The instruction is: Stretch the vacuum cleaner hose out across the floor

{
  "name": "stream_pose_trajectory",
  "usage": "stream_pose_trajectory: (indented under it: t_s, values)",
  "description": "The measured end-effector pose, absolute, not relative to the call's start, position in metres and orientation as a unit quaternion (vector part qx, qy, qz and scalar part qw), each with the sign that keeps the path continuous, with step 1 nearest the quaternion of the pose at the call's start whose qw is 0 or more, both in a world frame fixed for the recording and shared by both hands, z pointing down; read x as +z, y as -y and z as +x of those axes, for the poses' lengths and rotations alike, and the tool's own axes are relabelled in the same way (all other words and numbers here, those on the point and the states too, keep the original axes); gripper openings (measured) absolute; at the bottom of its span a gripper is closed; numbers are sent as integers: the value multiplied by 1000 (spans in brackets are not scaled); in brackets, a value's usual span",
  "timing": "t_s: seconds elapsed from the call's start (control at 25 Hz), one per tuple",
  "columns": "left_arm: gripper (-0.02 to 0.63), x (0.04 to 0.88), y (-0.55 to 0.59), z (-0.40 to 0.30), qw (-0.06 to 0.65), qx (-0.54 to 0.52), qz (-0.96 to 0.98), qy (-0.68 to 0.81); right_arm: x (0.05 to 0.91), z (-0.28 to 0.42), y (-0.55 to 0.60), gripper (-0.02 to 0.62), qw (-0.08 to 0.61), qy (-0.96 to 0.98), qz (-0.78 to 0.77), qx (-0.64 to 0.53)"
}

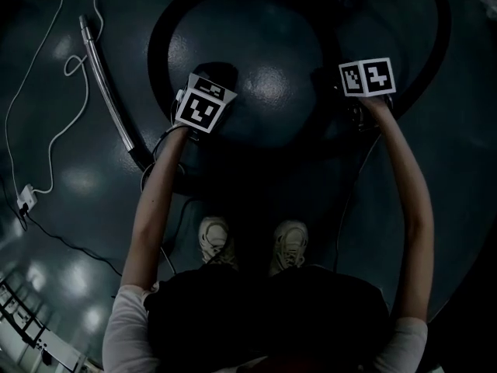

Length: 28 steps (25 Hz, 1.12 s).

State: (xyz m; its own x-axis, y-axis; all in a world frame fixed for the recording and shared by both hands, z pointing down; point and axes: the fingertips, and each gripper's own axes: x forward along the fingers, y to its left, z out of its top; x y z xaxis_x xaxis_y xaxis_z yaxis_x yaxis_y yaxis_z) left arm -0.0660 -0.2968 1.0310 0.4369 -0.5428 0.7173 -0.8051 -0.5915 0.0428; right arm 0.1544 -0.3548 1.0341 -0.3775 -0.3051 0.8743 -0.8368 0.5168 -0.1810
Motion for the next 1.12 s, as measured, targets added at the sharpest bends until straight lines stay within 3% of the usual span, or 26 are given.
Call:
stream_pose_trajectory:
  t_s: [0.08, 0.2, 0.4, 0.56, 0.68, 0.88, 1.12]
  values:
    - [8, 1030, 299, -67, 194, 334, 824, 415, 1036, 156, 354, 408, 451, 753, 379, 294]
    - [8, 1033, 301, -69, 186, 343, 815, 428, 1039, 150, 351, 308, 470, 742, 388, 278]
    - [8, 1035, 302, -69, 192, 335, 815, 433, 1019, 141, 364, 248, 390, 763, 413, 309]
    - [7, 1011, 307, -81, 148, 303, 820, 463, 948, 119, 362, 245, 377, 818, 410, 144]
    - [8, 952, 320, -79, 78, 251, 845, 466, 869, 98, 360, 245, 368, 841, 397, -14]
    - [8, 813, 367, -51, -26, 184, 857, 480, 730, 79, 368, 245, 375, 833, 379, -148]
    - [8, 617, 394, 2, 1, 149, 885, 441, 542, 22, 324, 245, 401, 829, 311, -237]
